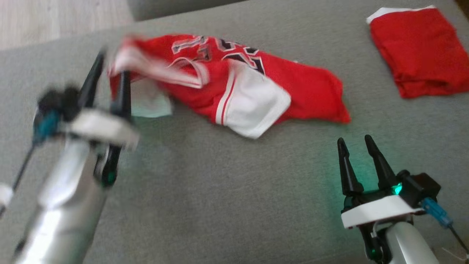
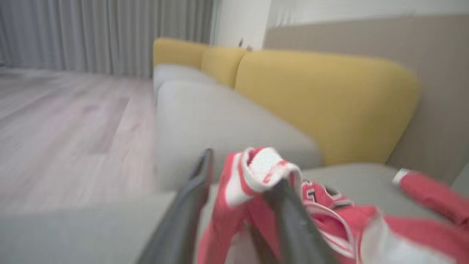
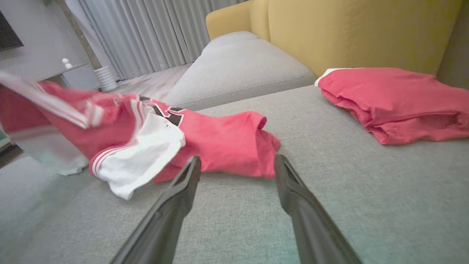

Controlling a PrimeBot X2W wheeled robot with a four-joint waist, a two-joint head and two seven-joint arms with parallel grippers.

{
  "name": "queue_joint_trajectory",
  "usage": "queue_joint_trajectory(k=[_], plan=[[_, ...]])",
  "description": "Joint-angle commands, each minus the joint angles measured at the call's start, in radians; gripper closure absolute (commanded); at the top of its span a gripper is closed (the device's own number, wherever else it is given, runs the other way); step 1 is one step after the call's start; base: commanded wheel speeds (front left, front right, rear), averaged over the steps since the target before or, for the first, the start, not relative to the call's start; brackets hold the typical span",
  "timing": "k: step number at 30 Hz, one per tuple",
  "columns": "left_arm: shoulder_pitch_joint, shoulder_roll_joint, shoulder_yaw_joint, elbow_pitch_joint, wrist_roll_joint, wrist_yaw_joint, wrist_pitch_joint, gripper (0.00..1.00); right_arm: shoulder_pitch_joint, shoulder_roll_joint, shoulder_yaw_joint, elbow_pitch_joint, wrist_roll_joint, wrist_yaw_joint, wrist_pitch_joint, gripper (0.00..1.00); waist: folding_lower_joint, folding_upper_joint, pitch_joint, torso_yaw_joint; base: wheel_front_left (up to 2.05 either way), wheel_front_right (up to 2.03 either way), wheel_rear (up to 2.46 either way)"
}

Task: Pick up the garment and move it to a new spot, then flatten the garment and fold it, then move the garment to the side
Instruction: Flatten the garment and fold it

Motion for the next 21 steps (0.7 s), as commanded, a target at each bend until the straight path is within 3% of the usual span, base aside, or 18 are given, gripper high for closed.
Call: queue_joint_trajectory(k=[1, 5, 11, 15, 21], plan=[[-0.026, 0.043, 0.057, -0.016, 0.037, 0.021, -0.005, 0.00, -0.040, -0.014, 0.020, -0.033, -0.006, 0.007, -0.004, 0.00, 0.0000, 0.0000, 0.027, 0.023, 0.00, 0.00, 0.00], [0.076, 0.044, 0.091, -0.022, 0.118, 0.075, -0.005, 0.00, -0.041, -0.018, 0.016, -0.030, -0.003, 0.007, -0.004, 0.00, 0.0000, 0.0000, 0.037, 0.042, 0.00, 0.00, 0.00], [0.173, 0.001, 0.085, -0.195, 0.302, 0.183, -0.005, 0.00, -0.028, -0.018, 0.014, -0.024, -0.001, 0.007, -0.004, 0.00, 0.0000, 0.0000, 0.034, 0.061, 0.00, 0.00, 0.00], [0.147, -0.054, -0.020, -0.261, 0.415, 0.185, -0.005, 0.00, -0.041, -0.018, 0.032, -0.021, 0.002, 0.007, -0.004, 0.00, 0.0000, 0.0000, 0.048, 0.047, 0.00, 0.00, 0.00], [0.039, -0.143, -0.145, -0.220, 0.518, 0.190, 0.053, 0.00, -0.063, -0.016, 0.049, -0.022, 0.005, 0.007, -0.004, 0.00, 0.0000, 0.0000, 0.082, -0.014, 0.00, 0.00, 0.00]])
